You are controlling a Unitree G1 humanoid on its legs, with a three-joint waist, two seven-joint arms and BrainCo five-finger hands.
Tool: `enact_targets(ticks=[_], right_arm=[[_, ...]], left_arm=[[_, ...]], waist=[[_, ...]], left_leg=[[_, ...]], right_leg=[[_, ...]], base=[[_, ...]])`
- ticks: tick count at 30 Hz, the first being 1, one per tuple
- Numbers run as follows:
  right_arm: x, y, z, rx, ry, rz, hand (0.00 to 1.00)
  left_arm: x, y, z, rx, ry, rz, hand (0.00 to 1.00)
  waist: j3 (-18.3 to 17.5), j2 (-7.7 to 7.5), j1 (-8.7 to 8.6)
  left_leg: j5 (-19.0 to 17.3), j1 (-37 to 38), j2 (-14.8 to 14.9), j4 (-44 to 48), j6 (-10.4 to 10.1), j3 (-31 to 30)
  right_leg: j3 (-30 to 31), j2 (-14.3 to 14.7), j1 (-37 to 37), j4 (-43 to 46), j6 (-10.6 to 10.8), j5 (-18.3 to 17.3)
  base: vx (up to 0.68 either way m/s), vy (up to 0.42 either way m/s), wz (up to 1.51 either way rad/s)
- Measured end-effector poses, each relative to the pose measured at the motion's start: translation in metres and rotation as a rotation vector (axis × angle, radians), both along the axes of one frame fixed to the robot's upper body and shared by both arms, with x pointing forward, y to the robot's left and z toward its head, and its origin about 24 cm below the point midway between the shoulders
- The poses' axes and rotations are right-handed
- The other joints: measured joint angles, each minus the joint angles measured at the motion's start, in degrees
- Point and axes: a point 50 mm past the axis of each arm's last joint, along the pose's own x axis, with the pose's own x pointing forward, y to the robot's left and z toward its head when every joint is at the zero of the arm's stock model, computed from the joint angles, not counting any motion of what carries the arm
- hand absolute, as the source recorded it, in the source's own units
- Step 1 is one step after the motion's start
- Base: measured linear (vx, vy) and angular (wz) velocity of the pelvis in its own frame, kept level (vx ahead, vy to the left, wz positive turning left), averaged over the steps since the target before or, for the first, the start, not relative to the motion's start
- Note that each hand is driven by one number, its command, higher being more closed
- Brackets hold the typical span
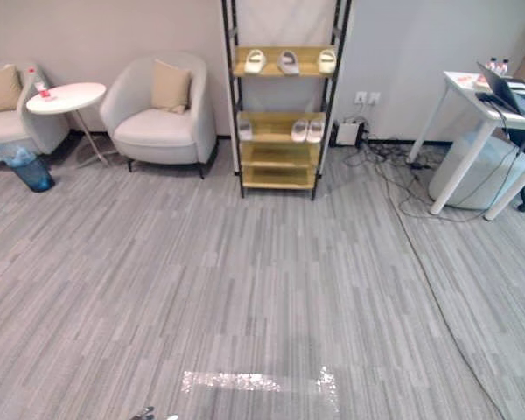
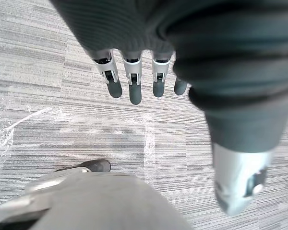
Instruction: Organize the slippers on the shoe rack
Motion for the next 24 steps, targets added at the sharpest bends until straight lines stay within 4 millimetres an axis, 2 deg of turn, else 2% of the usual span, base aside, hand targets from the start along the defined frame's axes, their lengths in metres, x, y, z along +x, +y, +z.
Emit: enact_targets(ticks=[6,9,17,24], right_arm=[[0.001,0.000,-0.001,0.002,0.003,0.001,0.00],[0.007,0.001,-0.001,0.001,-0.007,0.017,0.00],[0.016,0.002,0.000,-0.039,0.006,0.158,0.00],[0.016,0.002,0.000,-0.049,0.015,0.165,0.00]], left_arm=[[0.000,0.000,-0.001,0.006,0.014,-0.020,0.00],[0.004,0.001,0.000,0.016,0.011,-0.049,0.00],[0.007,0.004,0.000,0.036,0.016,-0.089,0.00],[0.007,0.004,0.000,0.039,0.015,-0.089,0.00]], waist=[[0.1,-0.21,-0.03],[1.5,-0.54,-0.11],[1.9,-1.17,-0.01],[2.0,-1.13,0.11]], left_leg=[[0.5,1.7,0.3,-2.0,-0.1,0.1],[0.5,2.8,0.3,-2.6,-0.1,0.0],[0.5,2.8,0.4,-3.0,-0.1,0.5],[0.4,2.7,0.4,-3.0,-0.2,0.4]], right_leg=[[0.1,0.4,1.3,-2.1,-0.1,0.2],[0.0,0.5,3.0,-3.5,0.0,0.4],[0.2,0.6,2.9,-4.1,0.0,0.6],[0.1,0.5,2.7,-3.9,0.0,0.6]], base=[[0.10,-0.006,0.00],[0.07,0.004,0.02],[0.01,0.002,-0.02],[0.00,0.000,0.00]])
